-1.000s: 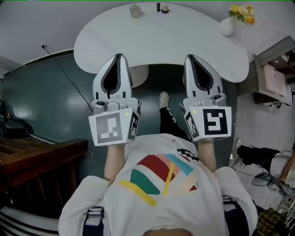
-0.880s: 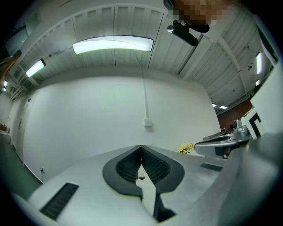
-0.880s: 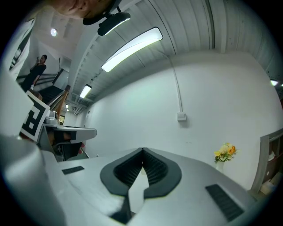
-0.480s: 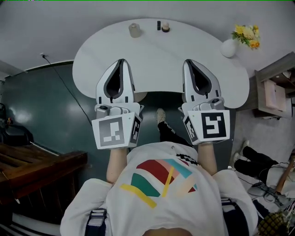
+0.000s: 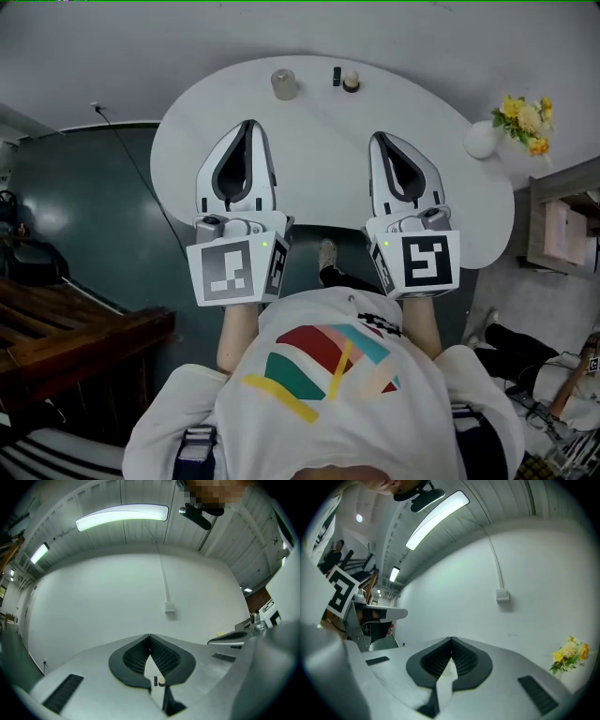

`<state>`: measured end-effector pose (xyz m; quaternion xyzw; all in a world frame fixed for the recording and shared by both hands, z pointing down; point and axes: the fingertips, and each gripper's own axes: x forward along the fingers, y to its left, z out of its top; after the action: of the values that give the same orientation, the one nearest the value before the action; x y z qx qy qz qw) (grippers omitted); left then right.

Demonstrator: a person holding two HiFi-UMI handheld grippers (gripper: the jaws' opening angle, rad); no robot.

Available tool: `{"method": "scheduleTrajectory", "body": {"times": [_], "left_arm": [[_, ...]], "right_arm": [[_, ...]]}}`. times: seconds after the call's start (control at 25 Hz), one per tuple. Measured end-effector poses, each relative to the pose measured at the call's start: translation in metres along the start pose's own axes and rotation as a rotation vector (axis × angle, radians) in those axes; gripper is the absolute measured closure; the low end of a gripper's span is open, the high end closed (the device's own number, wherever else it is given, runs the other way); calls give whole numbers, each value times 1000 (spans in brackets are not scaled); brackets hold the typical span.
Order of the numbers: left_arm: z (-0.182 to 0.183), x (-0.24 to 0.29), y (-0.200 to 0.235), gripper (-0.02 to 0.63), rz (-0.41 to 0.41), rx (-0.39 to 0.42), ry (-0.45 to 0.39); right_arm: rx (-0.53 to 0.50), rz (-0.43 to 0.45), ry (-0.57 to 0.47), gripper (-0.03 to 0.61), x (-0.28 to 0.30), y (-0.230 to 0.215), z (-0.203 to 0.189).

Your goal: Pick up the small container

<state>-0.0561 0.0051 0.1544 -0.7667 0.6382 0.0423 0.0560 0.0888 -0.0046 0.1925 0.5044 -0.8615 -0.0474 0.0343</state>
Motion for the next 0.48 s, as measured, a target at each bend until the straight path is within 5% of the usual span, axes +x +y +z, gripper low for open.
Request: {"method": "scheduleTrajectory", "body": {"times": [0.48], "left_arm": [[-19, 70, -1, 595, -3, 11, 58]], "right_arm": [[60, 21, 35, 568, 66, -40, -18]]}}
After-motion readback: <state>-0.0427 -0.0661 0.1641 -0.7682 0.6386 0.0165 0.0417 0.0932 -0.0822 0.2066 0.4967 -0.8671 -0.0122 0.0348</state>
